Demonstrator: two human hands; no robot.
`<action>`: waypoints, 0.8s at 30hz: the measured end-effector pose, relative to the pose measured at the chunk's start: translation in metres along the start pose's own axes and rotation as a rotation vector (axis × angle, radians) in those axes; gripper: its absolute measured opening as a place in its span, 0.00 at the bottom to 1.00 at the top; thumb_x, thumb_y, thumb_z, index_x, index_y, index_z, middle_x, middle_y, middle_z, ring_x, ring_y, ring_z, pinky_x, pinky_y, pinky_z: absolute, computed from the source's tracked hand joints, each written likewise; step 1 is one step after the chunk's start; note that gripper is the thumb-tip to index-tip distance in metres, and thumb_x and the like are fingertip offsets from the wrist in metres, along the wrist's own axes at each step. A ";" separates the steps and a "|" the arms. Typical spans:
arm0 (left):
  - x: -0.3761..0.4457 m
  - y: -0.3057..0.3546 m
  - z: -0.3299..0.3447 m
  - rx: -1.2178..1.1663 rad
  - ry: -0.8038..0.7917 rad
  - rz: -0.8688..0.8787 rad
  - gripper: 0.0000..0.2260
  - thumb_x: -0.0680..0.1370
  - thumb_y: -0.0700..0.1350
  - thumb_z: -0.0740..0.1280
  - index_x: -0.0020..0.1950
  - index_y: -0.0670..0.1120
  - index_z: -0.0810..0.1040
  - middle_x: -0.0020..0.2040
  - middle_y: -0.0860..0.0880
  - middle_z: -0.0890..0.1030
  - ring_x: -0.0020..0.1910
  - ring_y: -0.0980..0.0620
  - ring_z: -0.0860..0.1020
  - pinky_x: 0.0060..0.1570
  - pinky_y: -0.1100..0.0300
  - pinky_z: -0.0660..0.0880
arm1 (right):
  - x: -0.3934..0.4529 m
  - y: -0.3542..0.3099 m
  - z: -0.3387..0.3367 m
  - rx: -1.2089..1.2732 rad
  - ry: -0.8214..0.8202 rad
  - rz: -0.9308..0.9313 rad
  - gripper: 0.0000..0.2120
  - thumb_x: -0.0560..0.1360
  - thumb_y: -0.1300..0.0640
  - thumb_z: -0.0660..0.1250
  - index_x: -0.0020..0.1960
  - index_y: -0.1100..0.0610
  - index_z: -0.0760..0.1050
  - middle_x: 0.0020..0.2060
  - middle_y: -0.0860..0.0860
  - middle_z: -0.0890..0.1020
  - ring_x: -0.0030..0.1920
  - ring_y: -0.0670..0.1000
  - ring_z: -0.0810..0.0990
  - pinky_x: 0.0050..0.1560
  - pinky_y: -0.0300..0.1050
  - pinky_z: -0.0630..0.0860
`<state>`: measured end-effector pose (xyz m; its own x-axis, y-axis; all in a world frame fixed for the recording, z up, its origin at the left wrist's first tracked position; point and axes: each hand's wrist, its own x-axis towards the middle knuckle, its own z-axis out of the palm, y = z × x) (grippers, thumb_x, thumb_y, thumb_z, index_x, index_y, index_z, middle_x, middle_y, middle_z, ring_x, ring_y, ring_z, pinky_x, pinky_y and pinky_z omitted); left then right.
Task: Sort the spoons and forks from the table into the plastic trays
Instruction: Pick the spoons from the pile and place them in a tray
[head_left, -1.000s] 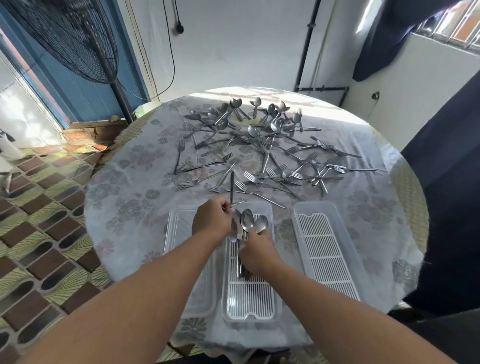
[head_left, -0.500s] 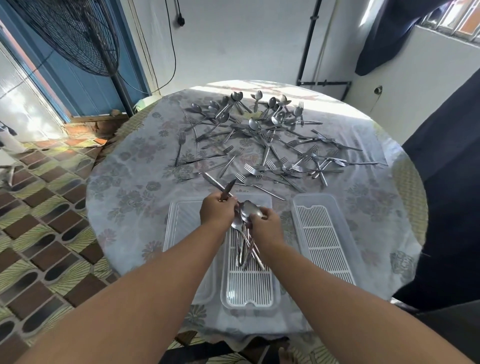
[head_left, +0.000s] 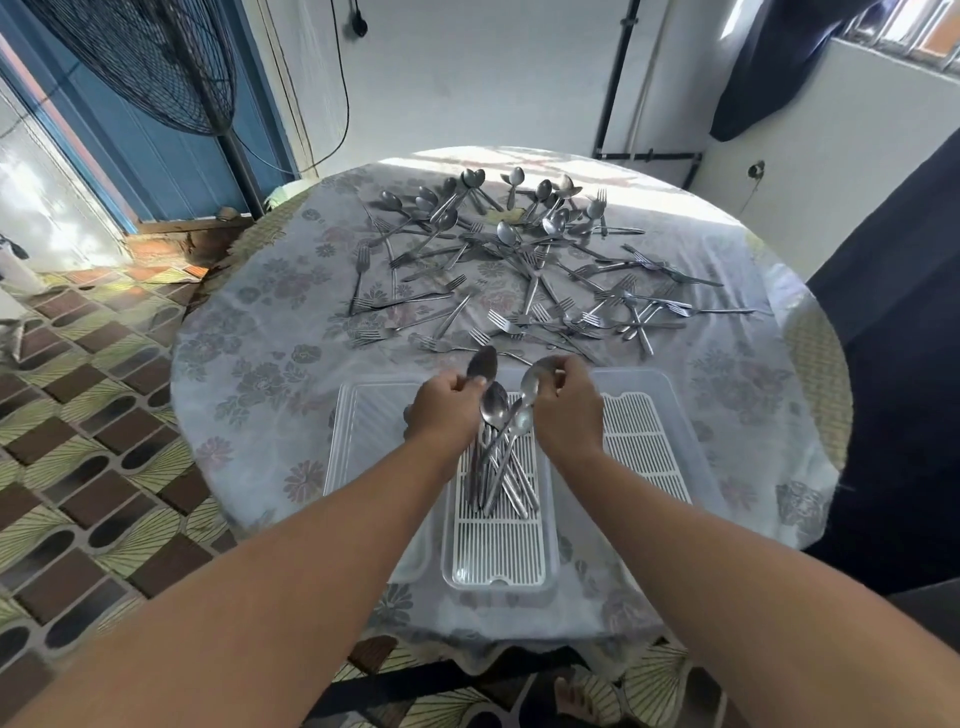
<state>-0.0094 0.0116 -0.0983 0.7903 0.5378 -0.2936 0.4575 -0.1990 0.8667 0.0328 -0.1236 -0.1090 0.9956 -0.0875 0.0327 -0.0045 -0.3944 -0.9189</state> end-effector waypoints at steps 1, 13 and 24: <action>-0.002 -0.003 0.000 0.026 -0.006 0.012 0.13 0.76 0.58 0.70 0.43 0.49 0.82 0.37 0.49 0.81 0.46 0.42 0.80 0.52 0.47 0.78 | -0.003 0.004 0.001 -0.079 -0.046 -0.028 0.02 0.84 0.53 0.64 0.56 0.48 0.75 0.49 0.49 0.80 0.47 0.47 0.79 0.43 0.40 0.72; 0.015 -0.023 0.004 0.834 0.053 0.422 0.09 0.79 0.59 0.68 0.50 0.54 0.77 0.49 0.52 0.83 0.57 0.47 0.78 0.55 0.49 0.62 | 0.009 0.031 0.018 -0.787 -0.230 -0.327 0.11 0.80 0.43 0.65 0.60 0.46 0.72 0.48 0.45 0.85 0.60 0.55 0.75 0.55 0.54 0.62; 0.018 -0.030 0.002 1.374 -0.163 0.692 0.35 0.82 0.64 0.54 0.84 0.48 0.49 0.77 0.45 0.69 0.79 0.38 0.58 0.72 0.35 0.27 | 0.012 0.021 0.014 -1.168 -0.412 -0.475 0.24 0.80 0.41 0.61 0.73 0.48 0.65 0.62 0.48 0.83 0.73 0.59 0.68 0.74 0.65 0.45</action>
<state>-0.0083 0.0252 -0.1302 0.9912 -0.0480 -0.1232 -0.0666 -0.9862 -0.1514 0.0456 -0.1203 -0.1338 0.8769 0.4774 -0.0563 0.4795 -0.8770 0.0314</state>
